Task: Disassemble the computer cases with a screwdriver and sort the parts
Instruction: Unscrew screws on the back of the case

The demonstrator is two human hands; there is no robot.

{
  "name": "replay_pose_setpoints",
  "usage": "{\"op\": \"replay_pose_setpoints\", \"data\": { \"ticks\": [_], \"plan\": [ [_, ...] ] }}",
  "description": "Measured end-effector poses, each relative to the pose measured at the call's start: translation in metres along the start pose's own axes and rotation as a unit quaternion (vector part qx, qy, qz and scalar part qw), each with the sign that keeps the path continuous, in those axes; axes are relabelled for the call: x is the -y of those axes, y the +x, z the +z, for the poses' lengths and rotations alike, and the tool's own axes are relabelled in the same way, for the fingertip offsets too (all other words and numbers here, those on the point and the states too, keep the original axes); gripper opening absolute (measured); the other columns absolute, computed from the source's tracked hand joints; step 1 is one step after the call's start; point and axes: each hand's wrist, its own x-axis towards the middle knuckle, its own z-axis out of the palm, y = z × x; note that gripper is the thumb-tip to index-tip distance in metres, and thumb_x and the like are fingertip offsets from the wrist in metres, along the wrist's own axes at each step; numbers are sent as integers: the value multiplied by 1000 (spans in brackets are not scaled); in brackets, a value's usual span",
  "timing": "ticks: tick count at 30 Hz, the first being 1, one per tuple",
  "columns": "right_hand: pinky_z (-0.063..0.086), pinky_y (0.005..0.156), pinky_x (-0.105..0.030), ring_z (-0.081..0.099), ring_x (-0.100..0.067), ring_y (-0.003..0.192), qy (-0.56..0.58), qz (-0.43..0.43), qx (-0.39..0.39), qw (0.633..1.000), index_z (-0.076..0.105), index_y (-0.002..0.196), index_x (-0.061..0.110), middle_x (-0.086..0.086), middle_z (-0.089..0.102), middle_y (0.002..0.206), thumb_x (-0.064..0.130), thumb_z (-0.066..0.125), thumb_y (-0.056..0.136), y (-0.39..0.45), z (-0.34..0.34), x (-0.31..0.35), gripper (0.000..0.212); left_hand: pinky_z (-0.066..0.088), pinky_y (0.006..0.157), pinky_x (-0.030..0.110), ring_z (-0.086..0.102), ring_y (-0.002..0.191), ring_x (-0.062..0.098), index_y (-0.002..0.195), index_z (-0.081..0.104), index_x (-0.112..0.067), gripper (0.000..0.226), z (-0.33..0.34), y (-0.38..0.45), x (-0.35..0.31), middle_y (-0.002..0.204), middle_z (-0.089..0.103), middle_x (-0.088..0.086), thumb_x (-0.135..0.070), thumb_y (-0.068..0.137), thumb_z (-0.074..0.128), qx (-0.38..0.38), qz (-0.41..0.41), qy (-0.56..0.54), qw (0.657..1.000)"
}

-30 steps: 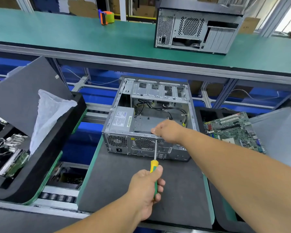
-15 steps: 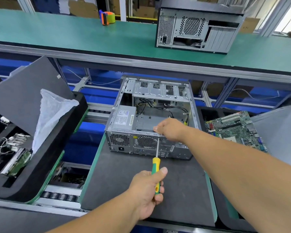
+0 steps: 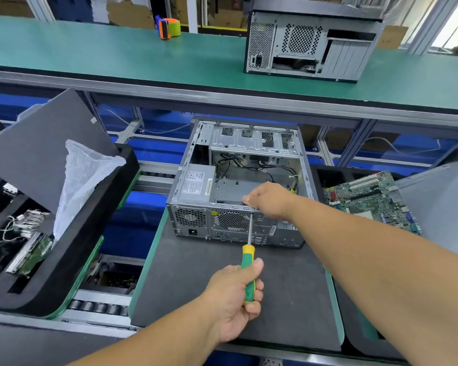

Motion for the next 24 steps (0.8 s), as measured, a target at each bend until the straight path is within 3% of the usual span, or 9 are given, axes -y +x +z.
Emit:
{"op": "replay_pose_setpoints", "data": {
  "ticks": [4,6,9,11,13,16,19,21,24],
  "plan": [
    [26,54,-27,23,-14,44,5,3,3,1000,36,63,23,11,27,47,44,59,100,0,0,0,48,37,42,23,55,57,16,109,57,-10,32,-3,3,-1,83,73,11,-40,101,64,-29,3,-2,1000],
    [25,52,-25,23,-14,44,2,3,2,1000,34,61,23,11,26,47,44,58,100,0,0,0,50,36,42,23,56,58,15,112,66,-6,48,-3,3,-2,90,77,12,-52,105,51,-36,-6,4,999],
    [25,50,-24,24,-13,42,-4,4,0,1000,36,62,22,11,27,45,44,57,101,-1,0,1,49,32,40,22,51,56,15,107,72,-5,63,-2,1,-1,80,71,9,-58,107,39,-29,-17,-2,999],
    [25,50,-24,24,-13,42,-4,4,-1,1000,36,62,22,11,27,45,44,57,101,-2,0,2,50,29,40,22,47,55,16,105,72,-5,61,-1,-1,-2,72,63,9,-58,106,42,-22,-20,-20,999],
    [25,50,-25,24,-13,42,-2,5,-1,1000,35,62,22,11,27,45,44,57,101,-3,0,2,50,28,41,22,45,54,17,106,65,-7,47,0,-2,-3,70,58,9,-53,101,59,-15,-16,-28,999],
    [27,53,-27,27,-13,45,-2,3,-4,1000,40,65,20,10,31,48,44,58,101,-4,0,3,46,30,42,21,47,55,15,104,53,-12,34,0,-4,-2,70,59,7,-33,92,77,-9,-1,-7,1000],
    [30,57,-26,34,-15,53,4,5,-8,1000,52,73,11,3,40,58,44,59,101,-3,0,2,44,37,44,23,53,58,16,107,57,-9,30,-2,-1,-1,81,70,12,-38,101,66,-17,6,-11,1000],
    [29,54,-25,30,-13,47,4,4,-9,1000,51,73,15,6,36,53,44,59,101,-4,0,3,41,38,44,23,56,60,16,110,65,-6,43,-3,1,0,89,75,13,-47,105,55,-17,-5,-10,1000],
    [30,54,-26,31,-14,50,-6,5,-8,1000,43,68,12,6,38,54,44,58,102,-4,0,3,48,34,42,23,53,58,16,107,72,-5,57,-4,1,0,81,69,10,-54,106,44,-8,-23,-28,999]
  ]
}}
